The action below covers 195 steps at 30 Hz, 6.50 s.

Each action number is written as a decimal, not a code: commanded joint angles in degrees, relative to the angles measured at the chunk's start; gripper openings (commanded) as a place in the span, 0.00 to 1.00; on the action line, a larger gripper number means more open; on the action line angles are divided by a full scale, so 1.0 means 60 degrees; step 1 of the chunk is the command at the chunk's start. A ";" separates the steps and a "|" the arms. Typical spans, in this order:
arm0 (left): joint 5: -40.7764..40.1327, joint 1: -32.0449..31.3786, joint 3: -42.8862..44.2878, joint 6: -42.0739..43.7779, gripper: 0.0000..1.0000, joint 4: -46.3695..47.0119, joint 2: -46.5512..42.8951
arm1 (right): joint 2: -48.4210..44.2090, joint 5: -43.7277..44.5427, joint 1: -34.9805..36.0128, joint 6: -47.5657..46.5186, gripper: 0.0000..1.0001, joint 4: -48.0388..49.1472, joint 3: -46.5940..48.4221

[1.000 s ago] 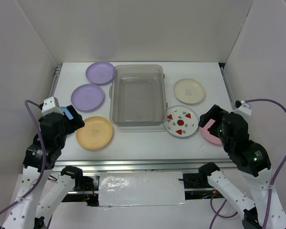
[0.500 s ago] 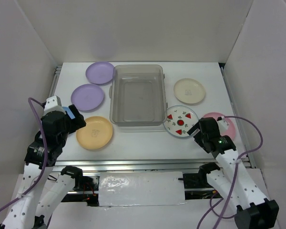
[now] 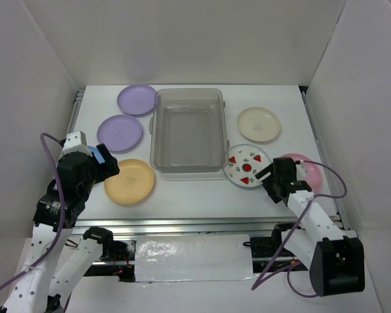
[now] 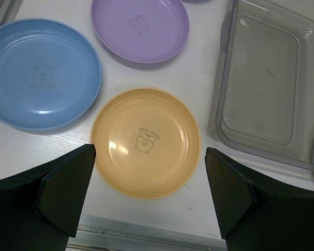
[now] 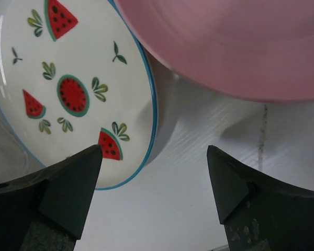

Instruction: Place the plates into the plastic bin on the countertop

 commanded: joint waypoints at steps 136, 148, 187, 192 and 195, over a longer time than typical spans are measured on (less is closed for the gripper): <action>-0.3334 0.0042 0.0345 -0.1842 0.99 -0.1017 -0.1193 | 1.0723 0.2530 1.0688 0.2732 0.92 0.2075 0.9251; -0.2835 0.0028 0.0301 -0.1475 0.99 -0.0738 -0.0989 | 1.1883 0.2295 1.0160 0.3274 0.62 0.1594 1.0087; -0.2499 0.0027 0.0154 -0.1270 0.99 -0.0460 -0.1282 | 0.7823 0.0615 0.5212 -0.1967 0.00 0.0186 1.0817; -0.1987 0.0028 0.0037 -0.0963 0.99 -0.0124 -0.1150 | 0.9990 0.0040 0.4360 -0.3446 0.00 -0.0454 1.3158; -0.1795 0.0028 0.0023 -0.0845 0.99 -0.0064 -0.0975 | 1.1178 0.0170 0.4170 -0.3625 0.00 -0.1040 1.4696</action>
